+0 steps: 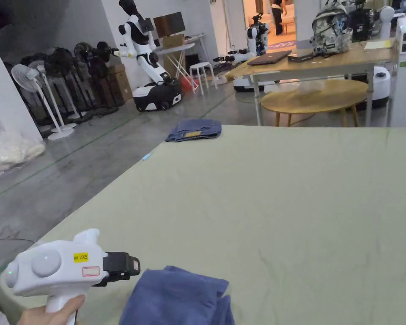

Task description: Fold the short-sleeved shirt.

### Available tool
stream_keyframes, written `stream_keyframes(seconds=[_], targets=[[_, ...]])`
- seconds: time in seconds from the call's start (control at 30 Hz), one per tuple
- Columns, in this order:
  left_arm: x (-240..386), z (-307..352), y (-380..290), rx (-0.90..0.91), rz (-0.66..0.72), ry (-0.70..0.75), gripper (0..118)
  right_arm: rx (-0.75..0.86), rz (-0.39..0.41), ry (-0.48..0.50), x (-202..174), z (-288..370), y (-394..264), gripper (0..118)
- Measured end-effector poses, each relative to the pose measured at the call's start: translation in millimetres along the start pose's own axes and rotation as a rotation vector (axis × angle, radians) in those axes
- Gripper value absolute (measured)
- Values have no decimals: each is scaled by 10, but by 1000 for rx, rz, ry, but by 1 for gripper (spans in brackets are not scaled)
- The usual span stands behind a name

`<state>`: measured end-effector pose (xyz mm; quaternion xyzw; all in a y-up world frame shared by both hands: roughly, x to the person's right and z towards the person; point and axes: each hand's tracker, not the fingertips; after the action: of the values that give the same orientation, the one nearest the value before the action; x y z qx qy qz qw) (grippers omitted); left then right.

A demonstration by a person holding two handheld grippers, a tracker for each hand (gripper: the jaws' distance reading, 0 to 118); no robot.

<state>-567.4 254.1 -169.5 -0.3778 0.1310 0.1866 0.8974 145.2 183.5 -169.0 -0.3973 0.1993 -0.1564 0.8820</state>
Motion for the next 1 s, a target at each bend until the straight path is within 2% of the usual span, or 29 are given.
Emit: stream_keyframes(seconds=[0.3,0.4,0.47,0.53,0.6,0.67,0.77,1.0], targets=[[1326,1206,-145,508,-299,-167,46,333,225,-98,-208,643,529,0],[1808,1422,-447,685,-421,-168,46,412,298,-232,-352,812,632,0],[2167,1491,-686,779,-489,-144,46,460,320,-252,-426,899,667,0],[2458,1512,-839,798,-540,-136,42,516,326,-271,-453,990,662,0],[2670,1524,-892,772,-505,-214,32,559,331,-276,-466,1058,646,0],[2752,1527,-960,769,-446,-325,0,597,348,-296,-497,1122,611,0],[2865,1595,-1144,882,-456,-329,0,627,379,-314,-475,1154,485,0],[2989,1617,-1253,813,-531,-296,0,683,420,-355,-566,1216,286,0]])
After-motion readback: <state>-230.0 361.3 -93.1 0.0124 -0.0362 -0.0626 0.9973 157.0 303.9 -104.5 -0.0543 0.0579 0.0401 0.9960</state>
